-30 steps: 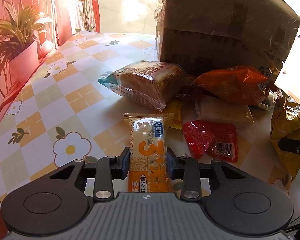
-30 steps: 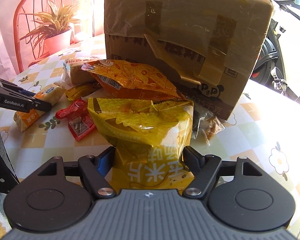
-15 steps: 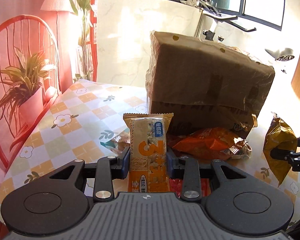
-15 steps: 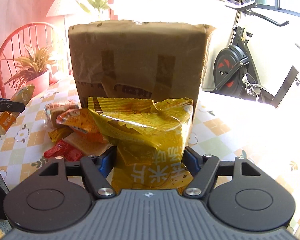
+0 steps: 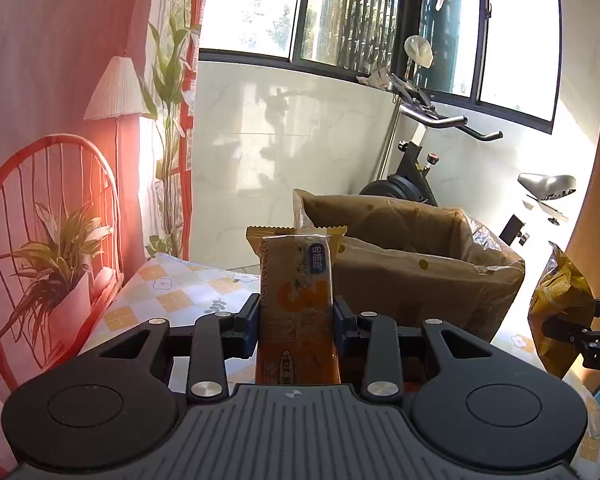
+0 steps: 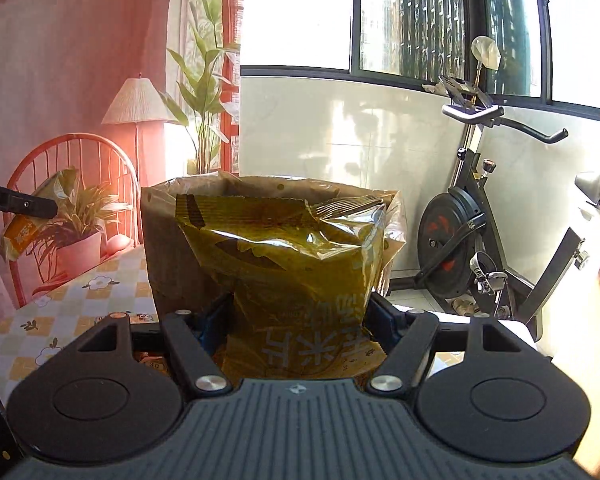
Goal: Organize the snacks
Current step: 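Carry the yellow bag into the box with the right tool while the left tool holds the biscuit bar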
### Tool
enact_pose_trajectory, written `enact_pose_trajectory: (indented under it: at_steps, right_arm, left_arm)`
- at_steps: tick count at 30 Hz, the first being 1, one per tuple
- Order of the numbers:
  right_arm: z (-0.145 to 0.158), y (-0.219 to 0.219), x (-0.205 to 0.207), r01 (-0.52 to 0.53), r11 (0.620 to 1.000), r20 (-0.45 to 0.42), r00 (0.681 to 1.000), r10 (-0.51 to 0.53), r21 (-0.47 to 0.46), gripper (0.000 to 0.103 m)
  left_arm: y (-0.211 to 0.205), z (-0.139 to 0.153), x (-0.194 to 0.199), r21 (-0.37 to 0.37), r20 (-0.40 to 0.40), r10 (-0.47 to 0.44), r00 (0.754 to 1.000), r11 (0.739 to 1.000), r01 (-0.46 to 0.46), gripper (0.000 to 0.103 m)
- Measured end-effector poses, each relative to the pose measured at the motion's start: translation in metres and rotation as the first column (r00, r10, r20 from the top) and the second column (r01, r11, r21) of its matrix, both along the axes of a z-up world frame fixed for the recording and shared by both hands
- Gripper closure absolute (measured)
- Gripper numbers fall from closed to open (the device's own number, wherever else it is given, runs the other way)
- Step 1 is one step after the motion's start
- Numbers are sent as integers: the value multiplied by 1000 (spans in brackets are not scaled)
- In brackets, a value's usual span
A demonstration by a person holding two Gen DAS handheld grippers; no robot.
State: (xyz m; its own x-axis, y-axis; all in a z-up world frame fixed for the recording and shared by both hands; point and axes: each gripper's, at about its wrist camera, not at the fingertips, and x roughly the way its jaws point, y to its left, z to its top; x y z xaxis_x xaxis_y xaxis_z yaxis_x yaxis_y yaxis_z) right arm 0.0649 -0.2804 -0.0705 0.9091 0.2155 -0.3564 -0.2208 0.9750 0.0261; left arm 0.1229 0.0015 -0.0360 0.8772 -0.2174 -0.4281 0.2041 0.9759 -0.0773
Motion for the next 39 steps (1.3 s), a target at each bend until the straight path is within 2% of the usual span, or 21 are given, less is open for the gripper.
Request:
enact_pose_trajectory:
  at_steps: [4, 10, 14, 18, 20, 24, 28, 30, 34, 39]
  right_arm:
    - [17, -2, 1, 7, 1000, 42, 999, -8, 7, 30]
    - [40, -6, 8, 9, 1000, 97, 995, -9, -5, 30]
    - [47, -3, 14, 3, 1000, 113, 994, 0, -22, 30]
    - [40, 2, 22, -1, 1000, 86, 996, 3, -20, 30]
    - [36, 4, 21, -12, 1000, 79, 997, 14, -22, 30]
    - [30, 5, 26, -17, 1000, 54, 998, 18, -19, 30]
    - [25, 3, 27, 7, 999, 42, 999, -9, 35, 30]
    - [19, 7, 26, 22, 999, 29, 999, -23, 45, 30]
    - [5, 17, 26, 31, 997, -21, 999, -30, 65, 30]
    - [-3, 29, 26, 37, 997, -49, 998, -34, 67, 30]
  left_arm:
    - [2, 21, 1, -32, 48, 11, 999, 999, -9, 65]
    - [0, 48, 3, -25, 133, 17, 991, 1000, -14, 66]
    - [-7, 48, 14, -6, 135, -1, 991, 1000, 2, 65]
    - [1, 19, 34, -58, 11, 24, 1000, 998, -23, 66]
    - [9, 6, 35, -37, -9, 33, 999, 999, -34, 64]
    - [34, -21, 39, 23, -52, -15, 999, 1000, 16, 37]
    - [64, -65, 46, 148, -149, -37, 988, 987, 59, 35]
    - [81, -99, 47, 198, -228, -44, 973, 976, 90, 36]
    - [99, -145, 46, 214, -355, -75, 932, 964, 158, 36]
    - [98, -172, 48, 231, -389, -79, 918, 956, 180, 35]
